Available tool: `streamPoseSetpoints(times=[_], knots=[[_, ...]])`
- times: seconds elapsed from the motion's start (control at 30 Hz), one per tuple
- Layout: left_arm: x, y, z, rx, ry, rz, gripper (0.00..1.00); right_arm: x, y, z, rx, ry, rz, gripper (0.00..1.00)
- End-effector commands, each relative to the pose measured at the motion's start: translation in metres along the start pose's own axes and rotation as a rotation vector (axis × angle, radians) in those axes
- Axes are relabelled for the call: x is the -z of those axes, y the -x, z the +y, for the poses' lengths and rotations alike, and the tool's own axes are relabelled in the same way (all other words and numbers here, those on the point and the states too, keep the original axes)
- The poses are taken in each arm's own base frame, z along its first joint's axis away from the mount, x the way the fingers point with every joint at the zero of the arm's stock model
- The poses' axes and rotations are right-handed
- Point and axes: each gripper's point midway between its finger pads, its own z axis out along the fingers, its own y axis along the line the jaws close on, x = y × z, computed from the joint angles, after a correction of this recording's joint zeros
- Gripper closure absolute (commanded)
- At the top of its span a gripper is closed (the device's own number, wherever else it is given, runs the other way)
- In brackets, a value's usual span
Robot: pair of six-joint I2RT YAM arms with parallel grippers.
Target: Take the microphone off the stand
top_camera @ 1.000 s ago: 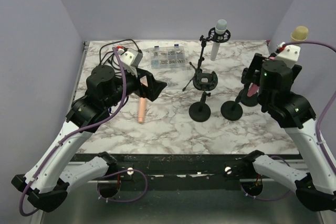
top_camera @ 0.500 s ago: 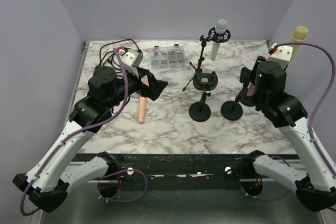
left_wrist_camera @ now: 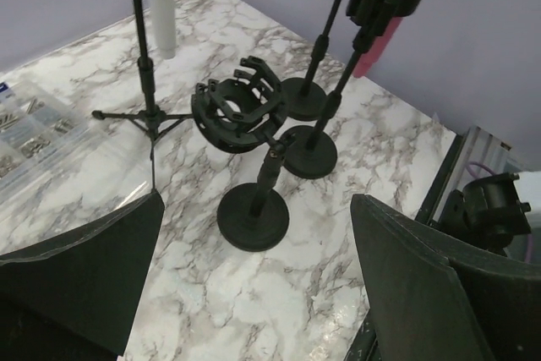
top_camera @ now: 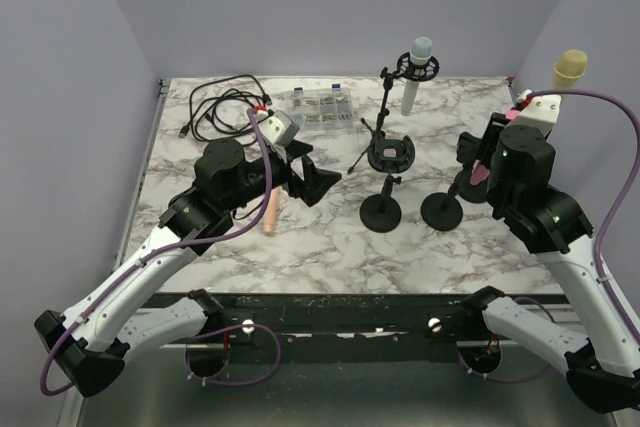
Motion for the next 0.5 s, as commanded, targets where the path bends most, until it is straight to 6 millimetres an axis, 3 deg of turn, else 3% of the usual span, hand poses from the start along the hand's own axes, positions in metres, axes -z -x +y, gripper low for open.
streamPoseSetpoints(times=[0.0,0.23,0.47], knots=[[-0.012,0.011,-0.033,-0.106,-0.164,-0.073,0.04,0.003,0.007,0.011,-0.053,0.061,-0.014,0.99],[-0.054,0.034,-0.082,-0.125,-0.348,-0.121,0.07,0.007,0.005,0.019,-0.077,0.125,-0.004,0.99],[-0.118,0.032,-0.101,-0.22,-0.418,-0.159,0.02,0.015,0.018,0.021,-0.096,0.171,-0.029,0.99]])
